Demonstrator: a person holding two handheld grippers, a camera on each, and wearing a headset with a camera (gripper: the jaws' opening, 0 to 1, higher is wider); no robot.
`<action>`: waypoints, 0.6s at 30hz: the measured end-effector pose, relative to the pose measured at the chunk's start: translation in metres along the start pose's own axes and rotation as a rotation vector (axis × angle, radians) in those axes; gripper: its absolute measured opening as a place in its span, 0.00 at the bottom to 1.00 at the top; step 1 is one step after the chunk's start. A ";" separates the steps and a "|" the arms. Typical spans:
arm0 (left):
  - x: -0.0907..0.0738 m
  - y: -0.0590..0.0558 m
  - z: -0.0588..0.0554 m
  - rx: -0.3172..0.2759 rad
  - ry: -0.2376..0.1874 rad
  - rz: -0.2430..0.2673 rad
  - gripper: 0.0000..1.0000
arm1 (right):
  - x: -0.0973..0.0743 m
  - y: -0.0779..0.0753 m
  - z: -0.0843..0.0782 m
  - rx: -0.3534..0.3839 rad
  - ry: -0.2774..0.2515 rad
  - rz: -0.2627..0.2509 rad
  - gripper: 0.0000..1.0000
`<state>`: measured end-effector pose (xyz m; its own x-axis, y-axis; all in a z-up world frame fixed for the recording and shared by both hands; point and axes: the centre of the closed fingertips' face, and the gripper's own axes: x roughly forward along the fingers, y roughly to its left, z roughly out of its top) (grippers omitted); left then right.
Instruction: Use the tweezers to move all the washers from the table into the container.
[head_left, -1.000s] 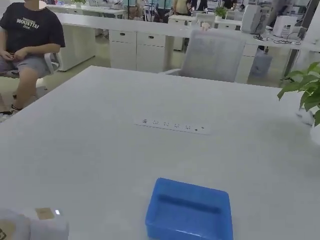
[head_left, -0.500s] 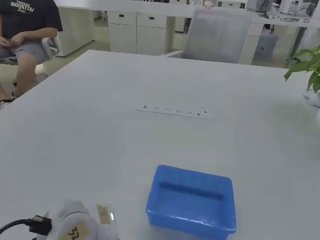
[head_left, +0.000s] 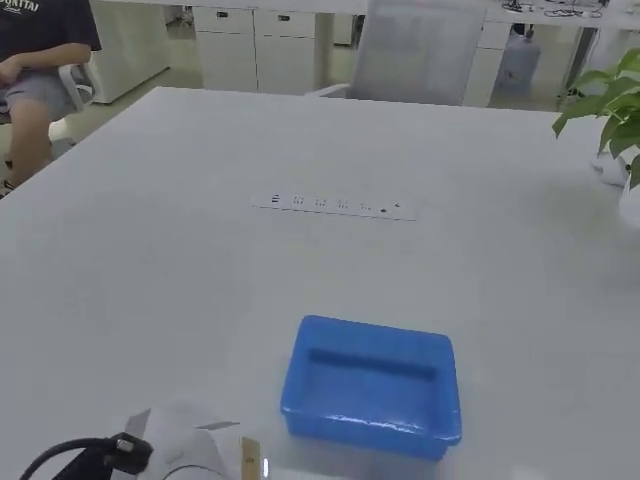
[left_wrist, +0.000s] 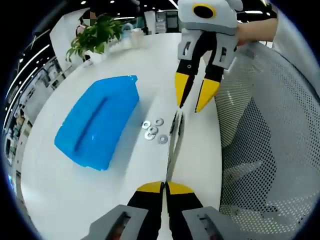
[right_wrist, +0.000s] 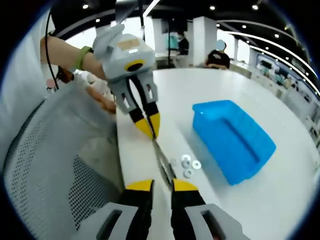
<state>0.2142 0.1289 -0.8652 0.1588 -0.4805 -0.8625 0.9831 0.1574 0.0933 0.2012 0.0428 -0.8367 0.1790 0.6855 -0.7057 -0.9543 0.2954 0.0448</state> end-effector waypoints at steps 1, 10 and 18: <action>0.000 -0.002 0.001 0.023 0.003 -0.007 0.00 | 0.000 -0.001 0.000 -0.004 0.001 -0.002 0.09; -0.016 -0.014 0.016 0.150 0.022 -0.008 0.00 | 0.000 -0.003 0.002 -0.042 -0.003 -0.003 0.10; -0.041 -0.021 0.049 0.133 -0.039 -0.018 0.00 | 0.002 0.003 0.001 -0.076 0.002 0.010 0.12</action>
<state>0.1920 0.1034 -0.8078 0.1417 -0.5156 -0.8450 0.9888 0.0339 0.1451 0.1992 0.0453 -0.8371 0.1685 0.6868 -0.7071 -0.9716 0.2366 -0.0017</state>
